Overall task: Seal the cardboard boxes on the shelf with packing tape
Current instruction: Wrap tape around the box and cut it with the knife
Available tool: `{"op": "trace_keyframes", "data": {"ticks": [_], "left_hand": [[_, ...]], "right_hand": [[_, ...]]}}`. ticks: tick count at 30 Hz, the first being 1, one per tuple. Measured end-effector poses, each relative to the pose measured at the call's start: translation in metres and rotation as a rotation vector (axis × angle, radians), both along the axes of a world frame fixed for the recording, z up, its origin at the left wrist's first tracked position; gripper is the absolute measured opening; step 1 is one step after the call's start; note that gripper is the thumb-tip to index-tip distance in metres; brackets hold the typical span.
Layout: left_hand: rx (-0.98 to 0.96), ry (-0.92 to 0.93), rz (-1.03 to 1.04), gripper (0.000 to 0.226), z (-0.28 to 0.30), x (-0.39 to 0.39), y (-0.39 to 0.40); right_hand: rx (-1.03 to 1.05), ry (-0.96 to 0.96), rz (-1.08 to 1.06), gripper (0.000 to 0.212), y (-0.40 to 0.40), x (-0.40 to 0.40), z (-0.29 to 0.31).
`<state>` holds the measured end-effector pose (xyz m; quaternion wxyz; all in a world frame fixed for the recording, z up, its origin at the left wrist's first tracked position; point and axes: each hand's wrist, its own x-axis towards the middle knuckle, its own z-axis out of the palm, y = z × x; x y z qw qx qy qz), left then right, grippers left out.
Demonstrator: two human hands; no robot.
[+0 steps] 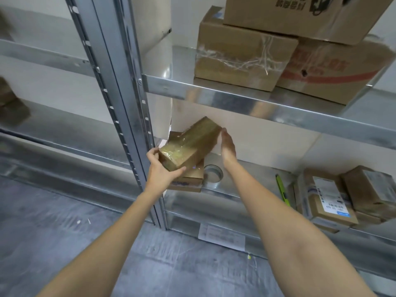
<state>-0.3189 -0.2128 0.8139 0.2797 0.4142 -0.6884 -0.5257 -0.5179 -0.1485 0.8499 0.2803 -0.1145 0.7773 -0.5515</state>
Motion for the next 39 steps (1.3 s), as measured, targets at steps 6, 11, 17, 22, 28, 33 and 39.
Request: {"op": "trace_keyframes", "data": {"ticks": [6, 11, 17, 22, 28, 33, 39], "left_hand": [[-0.036, -0.039, -0.174, 0.092, -0.002, 0.036, -0.015], [0.046, 0.119, 0.028, 0.062, 0.005, 0.027, 0.003], [0.362, 0.213, 0.058, 0.049, 0.022, -0.013, 0.022], [0.434, 0.149, -0.065, 0.044, 0.024, -0.070, 0.057], [0.562, 0.070, -0.249, 0.075, -0.033, -0.130, 0.115], [0.675, 0.048, -0.180, 0.073, -0.064, -0.150, 0.142], [0.638, 0.013, -0.003, 0.094, -0.102, -0.162, 0.128]], "right_hand": [[-0.008, -0.096, -0.013, 0.073, 0.001, -0.019, -0.008], [-0.051, -0.245, -0.082, 0.077, 0.020, -0.018, -0.024], [-0.147, -0.211, -0.190, 0.063, 0.071, -0.029, -0.025], [-0.176, -0.194, -0.402, 0.069, 0.146, -0.055, -0.030], [-0.084, -0.264, -0.525, 0.082, 0.243, -0.081, -0.052], [-0.036, -0.329, -0.391, 0.062, 0.264, -0.093, -0.077], [-0.020, -0.266, -0.266, 0.058, 0.249, -0.100, -0.098]]}}
